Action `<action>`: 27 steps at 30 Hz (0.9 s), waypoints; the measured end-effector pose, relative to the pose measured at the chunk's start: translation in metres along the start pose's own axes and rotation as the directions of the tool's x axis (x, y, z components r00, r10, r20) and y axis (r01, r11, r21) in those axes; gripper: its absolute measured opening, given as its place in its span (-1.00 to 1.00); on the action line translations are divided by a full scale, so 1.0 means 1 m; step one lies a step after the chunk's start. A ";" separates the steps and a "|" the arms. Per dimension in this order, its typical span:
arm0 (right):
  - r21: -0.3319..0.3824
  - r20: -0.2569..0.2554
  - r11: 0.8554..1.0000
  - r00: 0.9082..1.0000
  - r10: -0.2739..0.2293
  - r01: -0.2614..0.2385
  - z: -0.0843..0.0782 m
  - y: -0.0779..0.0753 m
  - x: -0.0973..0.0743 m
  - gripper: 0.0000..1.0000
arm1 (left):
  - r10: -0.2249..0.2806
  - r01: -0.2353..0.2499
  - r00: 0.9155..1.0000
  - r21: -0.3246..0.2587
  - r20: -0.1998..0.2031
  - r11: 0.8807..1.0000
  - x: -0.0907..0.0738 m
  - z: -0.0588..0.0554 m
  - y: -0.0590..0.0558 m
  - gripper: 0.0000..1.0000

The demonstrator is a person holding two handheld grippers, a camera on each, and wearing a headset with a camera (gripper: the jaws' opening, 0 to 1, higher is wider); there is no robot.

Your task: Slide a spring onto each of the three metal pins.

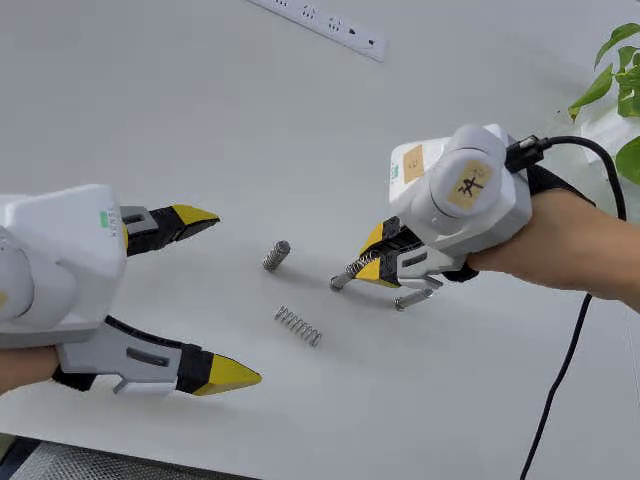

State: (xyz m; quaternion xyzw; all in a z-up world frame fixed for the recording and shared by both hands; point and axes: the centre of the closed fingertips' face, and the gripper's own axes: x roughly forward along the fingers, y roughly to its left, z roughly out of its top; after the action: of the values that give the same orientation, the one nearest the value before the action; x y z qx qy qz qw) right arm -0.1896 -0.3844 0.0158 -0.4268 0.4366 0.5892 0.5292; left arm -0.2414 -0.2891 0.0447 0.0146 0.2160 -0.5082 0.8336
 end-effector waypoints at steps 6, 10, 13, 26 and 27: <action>-0.006 -0.003 1.000 1.000 -0.001 0.001 -0.001 0.000 0.005 -0.85 | -0.001 0.001 1.000 -0.005 0.000 1.000 0.000 -0.001 0.000 0.78; -0.013 -0.006 1.000 1.000 -0.002 0.002 -0.002 0.001 0.009 -0.85 | 0.000 0.000 1.000 -0.008 -0.001 1.000 0.000 -0.002 -0.001 0.78; -0.015 -0.006 1.000 1.000 -0.004 0.004 -0.002 0.001 0.012 -0.85 | 0.000 0.000 1.000 -0.010 0.000 1.000 0.000 -0.002 -0.001 0.77; -0.025 -0.005 1.000 1.000 -0.012 0.012 -0.002 0.000 0.024 -0.85 | 0.001 -0.001 1.000 -0.017 -0.002 1.000 -0.001 -0.004 -0.001 0.77; -0.022 -0.004 1.000 1.000 -0.011 0.011 -0.002 0.000 0.025 -0.85 | 0.001 -0.001 1.000 -0.017 -0.003 1.000 -0.001 -0.004 -0.001 0.76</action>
State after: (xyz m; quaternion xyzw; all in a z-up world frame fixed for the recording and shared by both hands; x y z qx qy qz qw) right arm -0.1917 -0.3800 -0.0090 -0.4362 0.4288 0.5902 0.5269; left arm -0.2439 -0.2880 0.0416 0.0084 0.2213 -0.5059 0.8337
